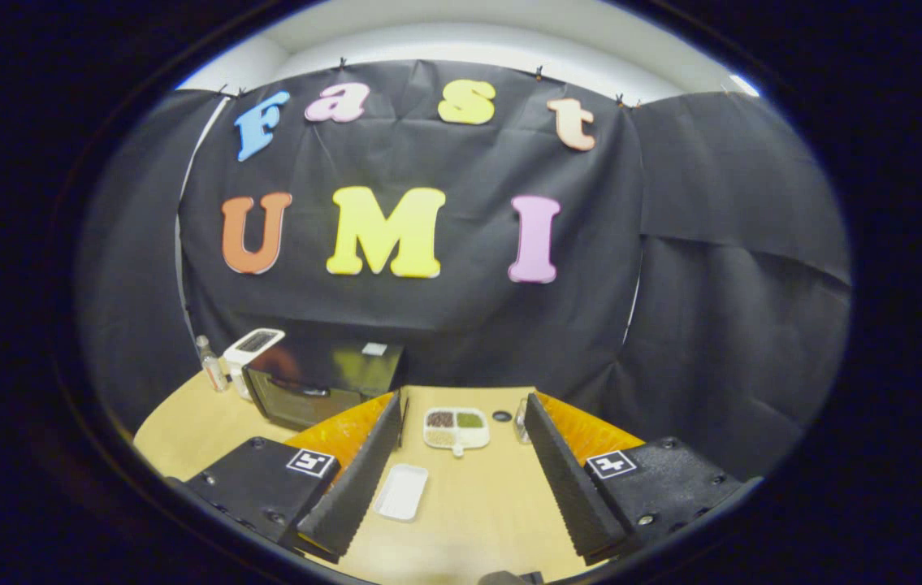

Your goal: Open the toaster oven, put the food inside, and close the toaster oven door.

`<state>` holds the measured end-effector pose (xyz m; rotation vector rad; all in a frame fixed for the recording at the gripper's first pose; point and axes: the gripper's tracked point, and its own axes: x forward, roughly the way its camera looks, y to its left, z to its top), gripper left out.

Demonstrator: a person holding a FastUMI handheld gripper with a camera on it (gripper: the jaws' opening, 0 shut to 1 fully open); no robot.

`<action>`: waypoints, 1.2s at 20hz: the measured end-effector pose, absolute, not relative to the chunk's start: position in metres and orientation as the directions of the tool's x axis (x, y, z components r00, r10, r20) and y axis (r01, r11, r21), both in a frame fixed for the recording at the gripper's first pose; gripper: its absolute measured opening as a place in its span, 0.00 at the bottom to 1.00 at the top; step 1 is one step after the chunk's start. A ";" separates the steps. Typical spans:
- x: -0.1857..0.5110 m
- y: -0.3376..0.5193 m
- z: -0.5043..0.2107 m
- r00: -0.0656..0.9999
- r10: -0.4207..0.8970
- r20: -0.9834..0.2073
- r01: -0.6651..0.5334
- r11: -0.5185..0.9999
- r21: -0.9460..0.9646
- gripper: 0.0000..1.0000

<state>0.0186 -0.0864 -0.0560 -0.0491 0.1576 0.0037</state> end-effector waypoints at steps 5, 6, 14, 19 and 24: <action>-0.011 -0.121 -0.001 1.000 0.030 0.003 -0.030 0.999 -0.029 0.98; -0.017 -0.125 0.000 0.999 0.046 0.007 -0.046 0.999 0.001 0.98; -0.031 -0.152 -0.017 0.995 0.101 -0.002 -0.101 0.993 0.069 0.98; -0.035 -0.164 -0.024 0.996 0.085 -0.010 -0.084 0.994 0.063 0.98; -0.038 -0.168 -0.028 0.996 0.091 -0.018 -0.090 0.995 0.052 0.98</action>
